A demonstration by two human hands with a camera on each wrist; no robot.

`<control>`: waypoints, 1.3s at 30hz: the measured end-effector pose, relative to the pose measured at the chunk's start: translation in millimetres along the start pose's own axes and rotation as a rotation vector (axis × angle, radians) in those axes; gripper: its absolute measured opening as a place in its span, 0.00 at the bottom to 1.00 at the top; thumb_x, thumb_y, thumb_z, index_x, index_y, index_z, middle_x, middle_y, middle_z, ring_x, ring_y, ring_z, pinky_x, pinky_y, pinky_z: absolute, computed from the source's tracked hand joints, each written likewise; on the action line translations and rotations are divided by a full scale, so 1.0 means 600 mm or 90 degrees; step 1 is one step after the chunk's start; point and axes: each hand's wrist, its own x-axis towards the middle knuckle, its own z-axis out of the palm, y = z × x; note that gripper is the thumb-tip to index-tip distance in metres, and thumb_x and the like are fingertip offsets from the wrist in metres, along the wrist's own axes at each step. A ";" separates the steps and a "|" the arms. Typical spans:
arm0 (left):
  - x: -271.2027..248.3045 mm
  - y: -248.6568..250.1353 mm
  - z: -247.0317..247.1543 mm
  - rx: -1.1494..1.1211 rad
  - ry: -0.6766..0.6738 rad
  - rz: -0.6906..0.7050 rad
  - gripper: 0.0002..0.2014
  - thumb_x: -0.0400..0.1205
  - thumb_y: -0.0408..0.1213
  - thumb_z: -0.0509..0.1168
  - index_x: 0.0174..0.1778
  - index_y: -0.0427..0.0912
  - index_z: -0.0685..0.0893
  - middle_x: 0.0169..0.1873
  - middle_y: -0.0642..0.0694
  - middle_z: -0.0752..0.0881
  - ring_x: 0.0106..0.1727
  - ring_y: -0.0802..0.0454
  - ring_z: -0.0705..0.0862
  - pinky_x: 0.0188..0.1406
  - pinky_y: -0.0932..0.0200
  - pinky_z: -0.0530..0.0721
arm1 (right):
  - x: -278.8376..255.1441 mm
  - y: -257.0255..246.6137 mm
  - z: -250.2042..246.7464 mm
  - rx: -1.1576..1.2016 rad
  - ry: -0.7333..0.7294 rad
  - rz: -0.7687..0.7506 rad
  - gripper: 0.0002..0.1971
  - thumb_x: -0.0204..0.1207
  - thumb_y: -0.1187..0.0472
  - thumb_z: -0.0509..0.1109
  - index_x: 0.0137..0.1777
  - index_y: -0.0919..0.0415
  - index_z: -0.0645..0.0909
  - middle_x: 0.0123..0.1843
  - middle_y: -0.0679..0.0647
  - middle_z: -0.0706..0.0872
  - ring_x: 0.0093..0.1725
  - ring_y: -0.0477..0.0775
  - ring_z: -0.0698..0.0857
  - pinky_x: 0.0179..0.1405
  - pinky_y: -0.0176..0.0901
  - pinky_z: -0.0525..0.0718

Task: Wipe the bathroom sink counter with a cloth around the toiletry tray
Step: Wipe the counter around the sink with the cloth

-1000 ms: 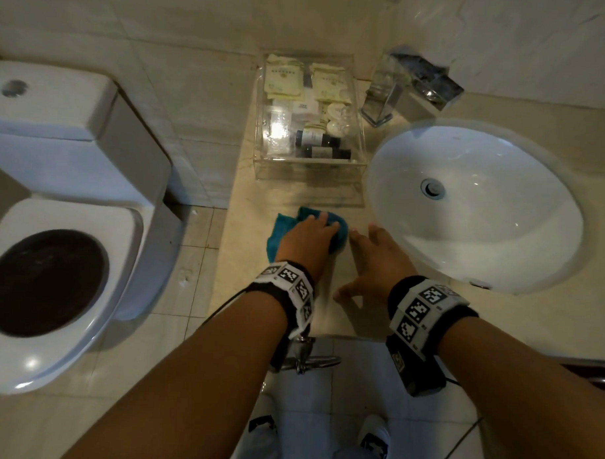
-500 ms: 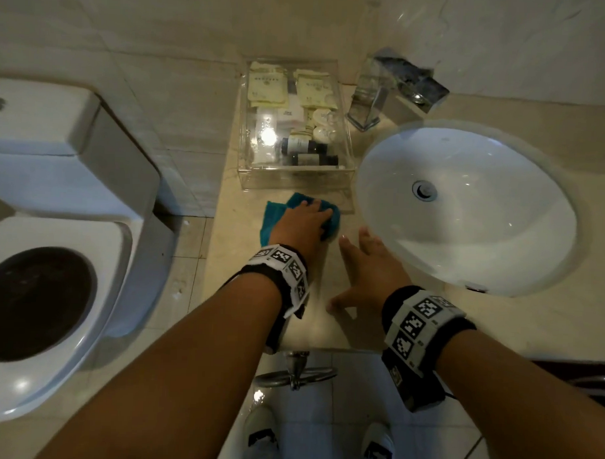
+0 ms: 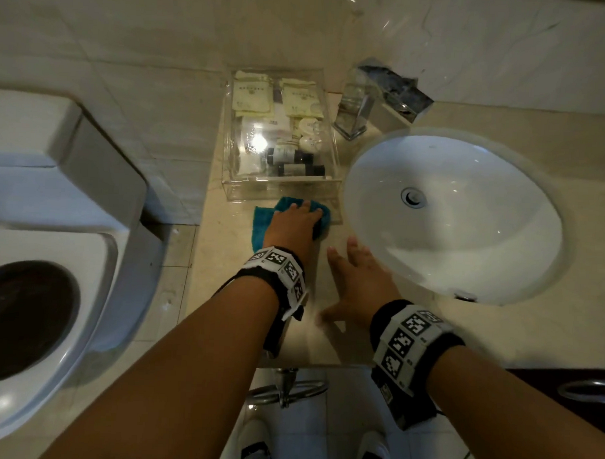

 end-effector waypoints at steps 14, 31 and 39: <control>-0.030 -0.031 0.013 -0.045 0.028 -0.024 0.26 0.87 0.32 0.53 0.82 0.49 0.59 0.83 0.46 0.54 0.82 0.45 0.57 0.81 0.47 0.56 | -0.004 -0.002 -0.002 0.002 -0.013 0.005 0.62 0.57 0.33 0.77 0.82 0.44 0.38 0.84 0.52 0.33 0.84 0.59 0.39 0.81 0.65 0.52; -0.153 -0.112 0.006 -0.066 0.084 -0.177 0.26 0.86 0.30 0.56 0.81 0.47 0.62 0.82 0.44 0.60 0.78 0.42 0.67 0.75 0.50 0.65 | -0.004 -0.001 -0.003 0.008 -0.004 0.000 0.64 0.53 0.33 0.79 0.82 0.46 0.41 0.85 0.52 0.36 0.84 0.59 0.41 0.82 0.63 0.54; -0.143 -0.007 0.049 0.022 0.012 0.018 0.26 0.86 0.29 0.54 0.81 0.46 0.62 0.83 0.43 0.55 0.80 0.42 0.62 0.74 0.50 0.67 | -0.005 0.000 0.008 0.016 0.026 0.015 0.62 0.56 0.35 0.78 0.82 0.45 0.40 0.85 0.53 0.37 0.84 0.58 0.42 0.81 0.62 0.54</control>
